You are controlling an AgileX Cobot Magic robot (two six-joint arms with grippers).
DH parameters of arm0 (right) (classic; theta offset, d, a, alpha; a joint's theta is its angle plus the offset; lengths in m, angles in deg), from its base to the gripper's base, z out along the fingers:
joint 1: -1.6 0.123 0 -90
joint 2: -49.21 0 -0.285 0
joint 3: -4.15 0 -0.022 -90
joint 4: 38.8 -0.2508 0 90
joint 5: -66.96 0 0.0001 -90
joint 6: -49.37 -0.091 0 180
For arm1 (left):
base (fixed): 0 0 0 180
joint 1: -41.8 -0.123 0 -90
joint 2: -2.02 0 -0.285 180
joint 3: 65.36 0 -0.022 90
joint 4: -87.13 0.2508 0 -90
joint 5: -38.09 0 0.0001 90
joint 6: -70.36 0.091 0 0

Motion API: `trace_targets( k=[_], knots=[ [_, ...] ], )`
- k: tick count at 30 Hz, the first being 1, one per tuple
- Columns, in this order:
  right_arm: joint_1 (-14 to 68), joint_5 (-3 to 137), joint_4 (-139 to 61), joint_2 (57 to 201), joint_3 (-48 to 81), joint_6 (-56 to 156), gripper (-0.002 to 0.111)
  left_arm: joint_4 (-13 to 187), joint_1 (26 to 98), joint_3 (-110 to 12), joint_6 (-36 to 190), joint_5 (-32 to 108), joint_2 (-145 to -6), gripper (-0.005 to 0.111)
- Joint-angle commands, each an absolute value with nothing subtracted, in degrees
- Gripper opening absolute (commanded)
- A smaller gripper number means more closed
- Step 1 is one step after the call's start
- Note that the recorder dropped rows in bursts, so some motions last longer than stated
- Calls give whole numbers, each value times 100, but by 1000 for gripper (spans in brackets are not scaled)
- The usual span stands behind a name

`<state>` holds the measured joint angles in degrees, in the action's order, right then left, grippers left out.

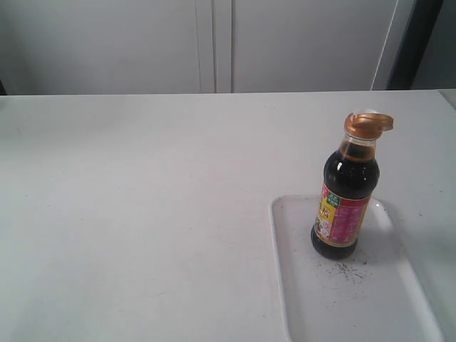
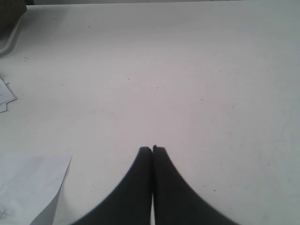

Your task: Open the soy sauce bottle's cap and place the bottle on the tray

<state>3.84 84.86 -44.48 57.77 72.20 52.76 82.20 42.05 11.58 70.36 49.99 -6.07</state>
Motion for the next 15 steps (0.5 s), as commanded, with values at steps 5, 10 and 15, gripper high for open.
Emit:
trace_targets(
  k=[5, 10, 15],
  knots=[
    [393, 8482, -4310, 5700, 7659, 5043, 0, 8148, 4193, 1186, 7036, 4979, -576, 0],
    [393, 8362, -4090, 5700, 7923, 4817, 0, 8148, 4193, 1186, 7036, 4979, -576, 0],
    [393, 8277, -3989, 5700, 8137, 4765, 0, 8148, 4193, 1186, 7036, 4979, -576, 0]
  ],
)
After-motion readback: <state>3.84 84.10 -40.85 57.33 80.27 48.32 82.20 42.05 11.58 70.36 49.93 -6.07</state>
